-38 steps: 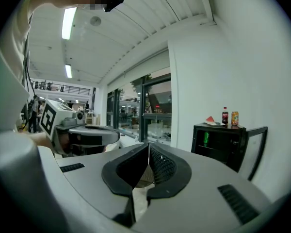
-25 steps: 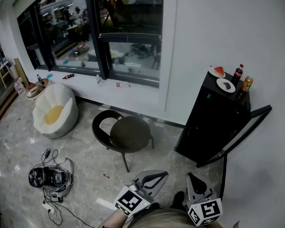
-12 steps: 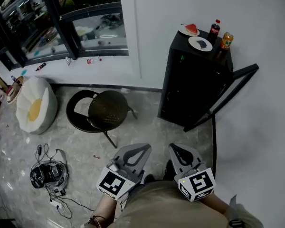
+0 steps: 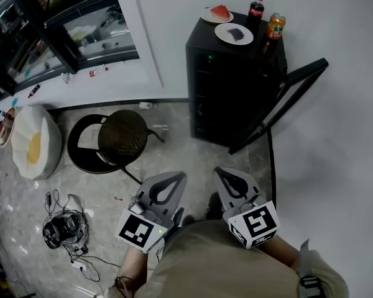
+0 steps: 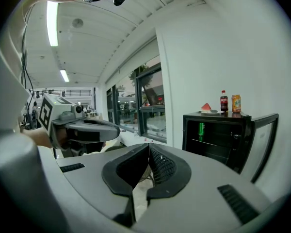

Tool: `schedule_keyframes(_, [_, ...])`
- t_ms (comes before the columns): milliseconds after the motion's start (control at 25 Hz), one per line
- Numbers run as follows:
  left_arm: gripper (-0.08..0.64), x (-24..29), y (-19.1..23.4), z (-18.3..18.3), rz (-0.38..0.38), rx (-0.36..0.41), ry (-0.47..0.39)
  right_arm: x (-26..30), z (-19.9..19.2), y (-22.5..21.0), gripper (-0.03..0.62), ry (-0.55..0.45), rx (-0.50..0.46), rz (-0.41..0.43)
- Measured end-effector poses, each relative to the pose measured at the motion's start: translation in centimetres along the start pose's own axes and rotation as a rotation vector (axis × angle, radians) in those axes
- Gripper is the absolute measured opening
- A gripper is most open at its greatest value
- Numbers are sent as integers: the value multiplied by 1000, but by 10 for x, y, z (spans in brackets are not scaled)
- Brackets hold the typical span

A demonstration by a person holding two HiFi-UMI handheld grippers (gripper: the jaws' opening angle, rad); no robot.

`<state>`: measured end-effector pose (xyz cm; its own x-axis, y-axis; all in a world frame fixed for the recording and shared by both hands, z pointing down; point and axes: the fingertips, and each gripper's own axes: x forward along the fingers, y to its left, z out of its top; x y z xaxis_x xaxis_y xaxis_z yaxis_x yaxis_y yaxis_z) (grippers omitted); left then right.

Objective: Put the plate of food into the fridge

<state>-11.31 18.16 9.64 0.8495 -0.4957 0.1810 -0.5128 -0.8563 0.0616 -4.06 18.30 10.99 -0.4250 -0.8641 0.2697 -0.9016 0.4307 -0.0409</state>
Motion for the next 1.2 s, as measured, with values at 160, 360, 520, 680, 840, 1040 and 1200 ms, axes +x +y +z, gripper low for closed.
schedule_keyframes(160, [11, 28, -3, 12, 4, 10, -4, 0, 3, -32, 21, 2, 6, 0])
schedule_keyframes(360, [11, 55, -5, 24, 17, 37, -1, -1, 6, -67, 21, -8, 15, -3])
schedule_keyframes(520, [11, 76, -8, 27, 31, 45, 25, 0, 5, -89, 21, -10, 25, 15])
schedule_keyframes(680, [11, 96, -13, 34, 43, 70, 33, 0, 4, -108, 21, -18, 28, 38])
schedule_keyframes(840, [11, 117, -21, 36, 36, 88, 47, -3, 2, -130, 21, -24, 25, 37])
schedule_keyframes(1040, [11, 134, -22, 38, 23, 92, 61, -2, -3, -147, 21, -13, 43, 34])
schedule_keyframes(1200, [11, 140, -13, 34, 19, 87, 64, 3, -2, -153, 21, -14, 39, 20])
